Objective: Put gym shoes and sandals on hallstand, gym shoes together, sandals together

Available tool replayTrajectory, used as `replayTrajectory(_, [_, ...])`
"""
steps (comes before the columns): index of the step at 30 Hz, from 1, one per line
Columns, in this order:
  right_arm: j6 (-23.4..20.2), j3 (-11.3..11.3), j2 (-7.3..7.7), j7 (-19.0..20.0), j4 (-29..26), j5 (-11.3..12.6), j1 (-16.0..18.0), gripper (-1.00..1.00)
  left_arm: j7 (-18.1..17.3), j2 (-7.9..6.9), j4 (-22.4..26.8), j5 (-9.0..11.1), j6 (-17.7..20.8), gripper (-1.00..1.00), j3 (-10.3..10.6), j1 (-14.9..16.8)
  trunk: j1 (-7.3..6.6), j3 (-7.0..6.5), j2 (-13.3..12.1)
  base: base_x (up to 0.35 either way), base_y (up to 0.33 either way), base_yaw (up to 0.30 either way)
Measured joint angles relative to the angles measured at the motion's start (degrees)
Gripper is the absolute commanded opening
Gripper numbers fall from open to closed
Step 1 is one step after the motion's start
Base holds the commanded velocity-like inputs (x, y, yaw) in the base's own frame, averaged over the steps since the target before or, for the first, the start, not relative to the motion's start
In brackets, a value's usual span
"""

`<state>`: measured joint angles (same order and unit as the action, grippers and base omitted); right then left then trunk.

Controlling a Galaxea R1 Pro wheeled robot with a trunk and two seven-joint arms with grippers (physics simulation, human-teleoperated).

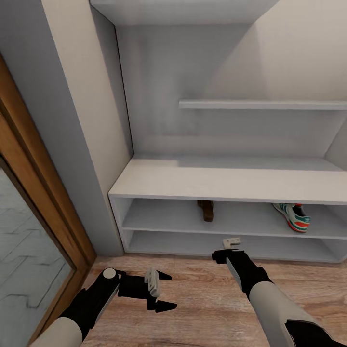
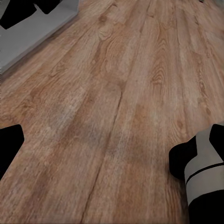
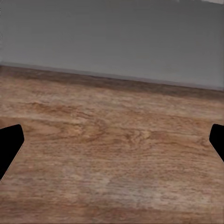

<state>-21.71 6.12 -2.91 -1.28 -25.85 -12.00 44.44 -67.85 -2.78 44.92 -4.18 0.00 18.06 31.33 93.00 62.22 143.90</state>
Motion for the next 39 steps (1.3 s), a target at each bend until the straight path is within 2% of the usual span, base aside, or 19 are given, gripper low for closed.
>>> replayTrajectory(3, [2.67,0.01,0.14,0.05,0.0,0.01,0.01,1.0,0.01,-0.06,-0.01,-0.01,0.0,1.0,-0.02,-0.01,0.0,0.0,0.0,0.0,0.0,0.0])
replayTrajectory(4, [7.52,0.04,0.34,0.17,0.08,0.01,0.02,1.0,-0.01,-0.14,0.0,-0.05,0.0,1.0,-0.03,0.01,0.0,0.0,0.0,0.0,0.0,0.0])
replayTrajectory(5, [8.6,0.07,0.38,0.19,0.08,0.02,0.0,1.0,0.0,-0.16,0.0,-0.06,0.0,1.0,-0.03,0.02,0.0,0.0,0.0,0.0,0.0,0.0])
replayTrajectory(9, [10.22,0.2,0.44,0.23,0.04,0.08,-0.01,1.0,0.01,-0.17,0.0,-0.07,0.0,1.0,-0.04,-0.02,0.0,0.0,0.0,0.0,0.0,0.0])
replayTrajectory(15, [12.58,0.23,0.51,0.28,1.52,0.33,-0.86,1.0,0.0,-0.18,-0.01,-0.06,0.0,1.0,-0.05,0.0,-0.16,-1.32,-0.08,0.0,0.0,0.0])
replayTrajectory(19, [18.29,0.12,0.56,0.34,11.47,0.37,-1.98,1.0,0.05,-0.18,-0.01,0.0,0.02,1.0,-0.12,0.01,-0.26,-2.2,-0.13,0.0,0.0,0.0])
replayTrajectory(22, [19.9,0.1,1.1,0.41,18.84,0.32,-2.12,1.0,0.08,-0.18,-0.05,0.01,0.06,1.0,-0.2,0.01,-0.33,-2.87,-0.17,0.0,0.0,0.0])
replayTrajectory(24, [20.31,0.06,2.0,0.39,21.48,0.3,-2.4,1.0,0.14,-0.22,-0.06,0.02,0.07,1.0,-0.26,0.0,-0.39,-3.31,-0.2,0.0,0.0,0.0])
replayTrajectory(27, [21.49,0.02,3.49,0.35,23.58,0.3,-5.0,1.0,0.8,-0.3,-0.11,0.09,0.18,1.0,-0.45,0.0,-0.46,-3.98,-0.24,0.0,0.0,0.0])
replayTrajectory(31, [22.35,0.02,3.91,0.33,24.13,0.42,-7.04,1.0,1.81,-0.28,-0.28,0.11,0.28,1.0,-0.52,-0.01,-0.57,-4.87,-0.29,0.0,0.0,0.0])
replayTrajectory(35, [22.58,0.06,4.09,0.33,24.27,2.7,-8.44,1.0,4.55,-0.3,-1.76,0.16,0.31,1.0,-0.61,0.02,-0.67,-5.75,-0.34,0.0,0.0,0.0])
replayTrajectory(37, [22.63,0.08,4.12,0.33,24.3,6.04,-8.91,1.0,8.13,-0.3,-3.14,0.19,0.32,1.0,-0.67,0.02,-0.72,-6.2,-0.37,0.0,0.0,0.0])
replayTrajectory(39, [22.65,0.1,4.14,0.31,24.32,9.8,-9.1,1.0,13.46,-0.27,-5.04,0.25,0.33,1.0,-0.66,0.02,-0.77,-6.64,-0.4,0.0,0.0,0.0])
